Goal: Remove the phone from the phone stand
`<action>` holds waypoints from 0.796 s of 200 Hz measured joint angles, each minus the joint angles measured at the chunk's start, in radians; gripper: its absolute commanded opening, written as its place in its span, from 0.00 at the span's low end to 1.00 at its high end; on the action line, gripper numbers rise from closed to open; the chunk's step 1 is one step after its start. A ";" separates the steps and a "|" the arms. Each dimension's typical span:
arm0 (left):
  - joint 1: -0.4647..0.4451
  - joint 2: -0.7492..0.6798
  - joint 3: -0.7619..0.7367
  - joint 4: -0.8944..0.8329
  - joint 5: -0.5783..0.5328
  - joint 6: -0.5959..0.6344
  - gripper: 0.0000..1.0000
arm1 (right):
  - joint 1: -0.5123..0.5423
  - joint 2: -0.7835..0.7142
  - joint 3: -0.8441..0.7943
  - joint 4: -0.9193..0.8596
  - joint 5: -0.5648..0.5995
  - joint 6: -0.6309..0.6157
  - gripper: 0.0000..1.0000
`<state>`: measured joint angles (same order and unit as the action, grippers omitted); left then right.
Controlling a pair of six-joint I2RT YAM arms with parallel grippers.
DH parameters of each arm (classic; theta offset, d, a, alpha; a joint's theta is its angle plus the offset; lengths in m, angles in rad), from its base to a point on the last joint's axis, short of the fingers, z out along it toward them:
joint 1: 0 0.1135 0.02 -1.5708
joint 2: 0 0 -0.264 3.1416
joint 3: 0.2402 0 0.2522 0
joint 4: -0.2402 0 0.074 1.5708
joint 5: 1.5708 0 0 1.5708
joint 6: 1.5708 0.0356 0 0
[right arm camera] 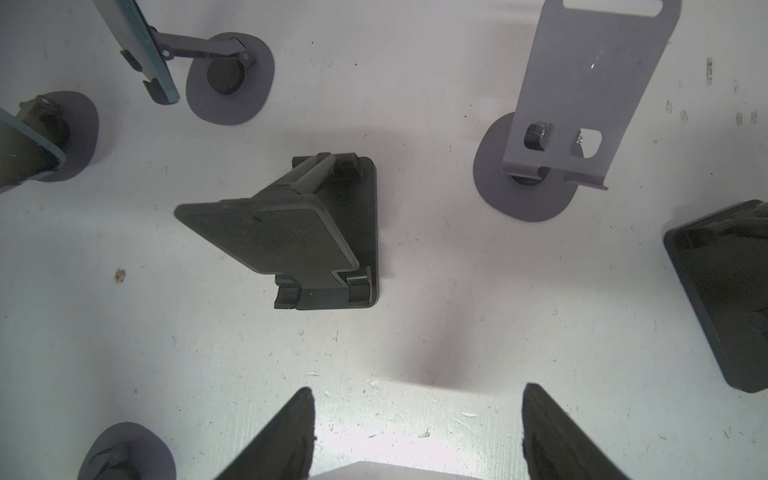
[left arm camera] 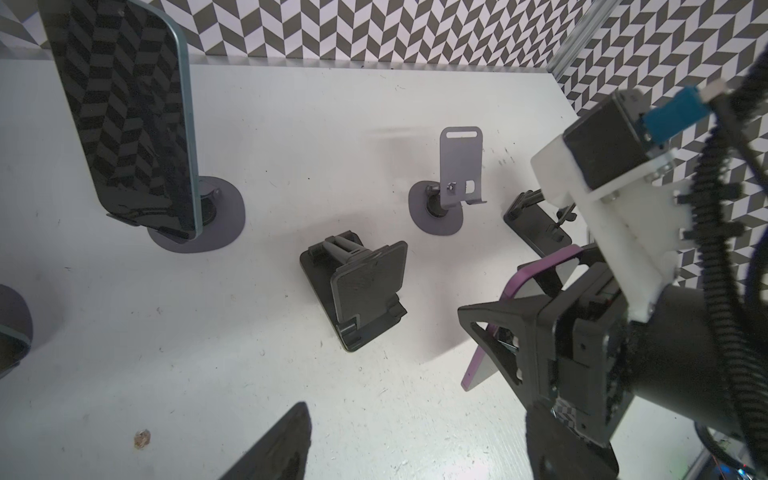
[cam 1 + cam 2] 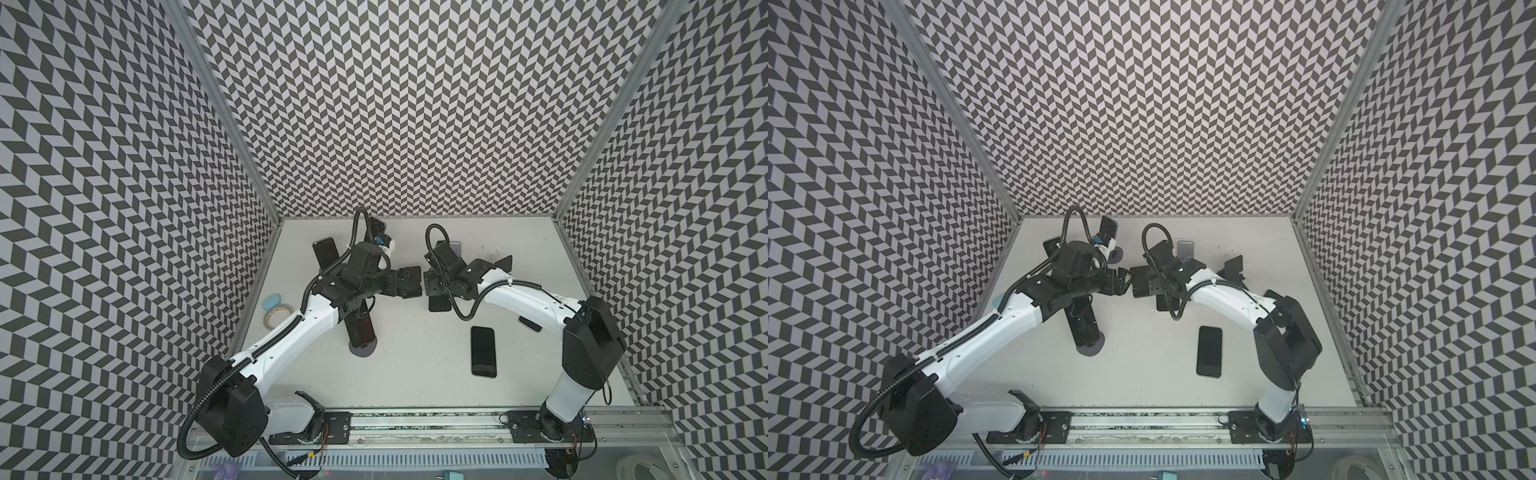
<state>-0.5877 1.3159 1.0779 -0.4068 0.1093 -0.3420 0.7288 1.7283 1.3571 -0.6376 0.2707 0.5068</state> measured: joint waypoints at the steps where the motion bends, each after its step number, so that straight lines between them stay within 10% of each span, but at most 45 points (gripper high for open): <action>1: -0.001 0.000 0.000 0.000 0.000 0.000 0.81 | 0.000 0.000 -0.001 0.000 0.000 0.001 0.50; 159: -0.087 -0.018 -0.010 -0.003 -0.032 -0.042 0.81 | 0.000 -0.124 -0.132 -0.018 -0.101 0.087 0.50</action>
<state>-0.6746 1.2980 1.0679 -0.4095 0.0776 -0.3836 0.7288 1.6039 1.2255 -0.6559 0.1699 0.5941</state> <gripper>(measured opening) 0.812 0.725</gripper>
